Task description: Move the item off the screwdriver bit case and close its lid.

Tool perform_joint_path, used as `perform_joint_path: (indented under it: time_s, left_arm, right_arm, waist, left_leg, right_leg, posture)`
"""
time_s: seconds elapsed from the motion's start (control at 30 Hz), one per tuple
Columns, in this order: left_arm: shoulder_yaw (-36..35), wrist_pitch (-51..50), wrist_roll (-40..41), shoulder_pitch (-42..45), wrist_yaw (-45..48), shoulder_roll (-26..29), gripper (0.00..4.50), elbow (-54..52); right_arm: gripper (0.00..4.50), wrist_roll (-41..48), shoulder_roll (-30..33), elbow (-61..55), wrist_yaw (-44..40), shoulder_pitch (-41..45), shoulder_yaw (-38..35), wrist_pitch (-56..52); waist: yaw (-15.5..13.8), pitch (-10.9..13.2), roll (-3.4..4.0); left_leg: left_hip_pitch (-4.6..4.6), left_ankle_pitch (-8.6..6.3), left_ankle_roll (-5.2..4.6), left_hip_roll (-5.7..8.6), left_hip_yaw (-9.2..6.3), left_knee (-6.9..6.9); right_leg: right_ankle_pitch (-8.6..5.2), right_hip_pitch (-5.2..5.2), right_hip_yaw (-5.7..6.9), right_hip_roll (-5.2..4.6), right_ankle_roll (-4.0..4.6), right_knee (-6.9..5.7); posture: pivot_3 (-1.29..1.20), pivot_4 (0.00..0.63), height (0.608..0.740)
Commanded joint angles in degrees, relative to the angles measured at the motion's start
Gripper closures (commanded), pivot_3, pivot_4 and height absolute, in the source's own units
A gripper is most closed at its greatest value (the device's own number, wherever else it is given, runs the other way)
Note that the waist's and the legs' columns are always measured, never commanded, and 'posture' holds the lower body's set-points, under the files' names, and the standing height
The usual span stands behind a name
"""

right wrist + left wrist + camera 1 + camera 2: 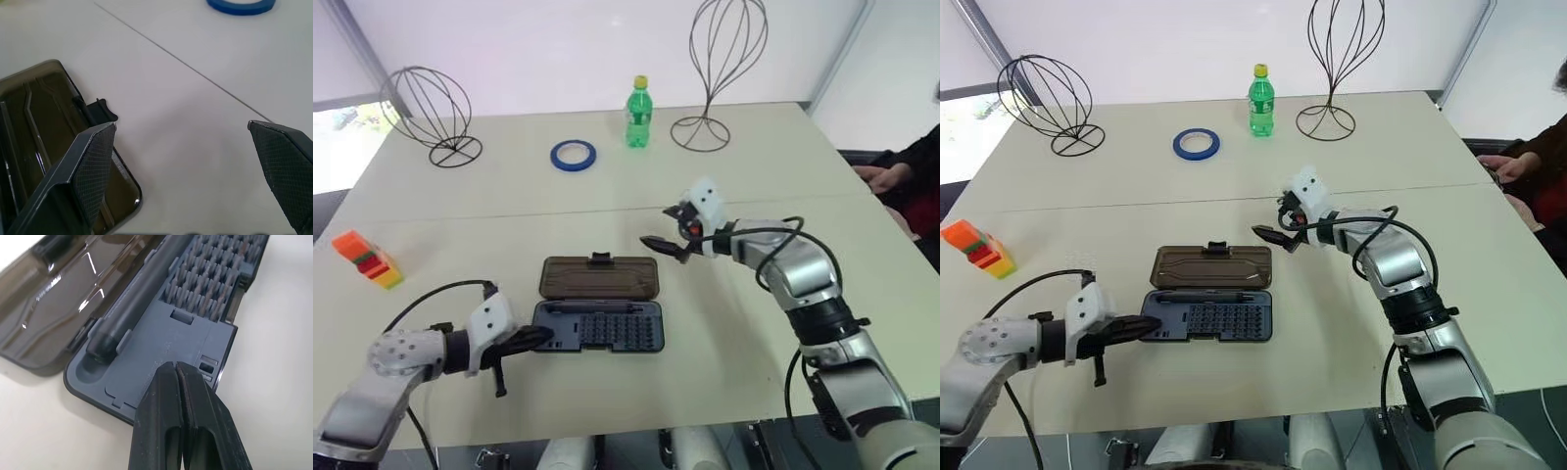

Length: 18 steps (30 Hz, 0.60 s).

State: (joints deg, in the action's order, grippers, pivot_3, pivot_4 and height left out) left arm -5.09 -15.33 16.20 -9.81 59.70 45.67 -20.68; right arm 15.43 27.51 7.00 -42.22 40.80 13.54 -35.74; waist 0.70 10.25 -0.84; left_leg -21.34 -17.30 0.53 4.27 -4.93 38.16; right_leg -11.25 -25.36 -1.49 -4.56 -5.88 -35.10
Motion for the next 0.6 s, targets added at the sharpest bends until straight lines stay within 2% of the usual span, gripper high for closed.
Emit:
perform_joint_path:
  time_s: [0.03, 0.33, 0.43, 0.5, 0.6]
  left_arm:
    - [3.1, 2.5, -3.9, -2.5, -0.5, 0.6, 4.46, 3.9]
    - [4.2, 3.2, -3.9, -3.2, -5.1, -1.4, 4.46, 4.4]
    - [4.1, 2.5, -3.9, -3.0, -6.3, -1.2, 4.50, 4.3]
    - [3.8, 1.6, -3.5, -3.2, -7.1, -1.0, 4.50, 3.5]
    - [3.2, 0.6, -3.0, -3.9, -8.3, -0.9, 4.50, 2.7]
  right_arm:
    - [0.00, -2.3, -0.2, 1.0, -2.6, 2.2, 1.9, 0.9]
    - [0.00, -9.6, -2.7, 12.4, -8.0, 4.2, 8.7, 5.1]
    - [0.85, -12.9, -4.1, 18.5, -9.1, 5.5, 10.8, 9.3]
    - [1.86, -14.1, -4.8, 21.5, -10.4, 6.1, 11.7, 11.5]
    - [3.45, -15.2, -5.7, 25.1, -12.6, 6.9, 12.2, 13.6]
  waist:
    - [0.0, -0.1, 0.16]
    - [0.3, -0.4, 0.64]
    - [0.4, -0.4, 0.68]
    - [0.5, -0.5, 0.70]
    - [0.5, -0.6, 0.73]
  left_leg:
    - [0.01, 0.00, 0.00, 0.00, 0.01, 0.00]
    - [0.19, 0.00, -0.01, -0.01, 0.01, -0.03]
    - [0.51, 0.00, -0.01, -0.01, 0.01, -0.08]
    - [1.07, -0.01, -0.02, -0.04, 0.01, -0.23]
    - [1.13, -0.01, -0.02, -0.04, 0.00, -0.22]
  right_leg:
    - [0.00, 0.01, 0.00, -0.01, 0.00, 0.00]
    - [0.00, 0.15, 0.00, 0.04, 0.00, -0.03]
    - [-0.01, 0.42, 0.00, 0.07, 0.00, -0.03]
    - [-0.07, 0.92, 0.00, 0.09, 0.03, 0.04]
    - [-0.12, 0.97, 0.01, 0.11, 0.12, 0.01]
  posture:
    - [0.00, 0.150, 0.740]
    - [0.00, 0.150, 0.740]
    - [0.00, 0.150, 0.740]
    - [0.00, 0.150, 0.740]
    - [0.00, 0.150, 0.740]
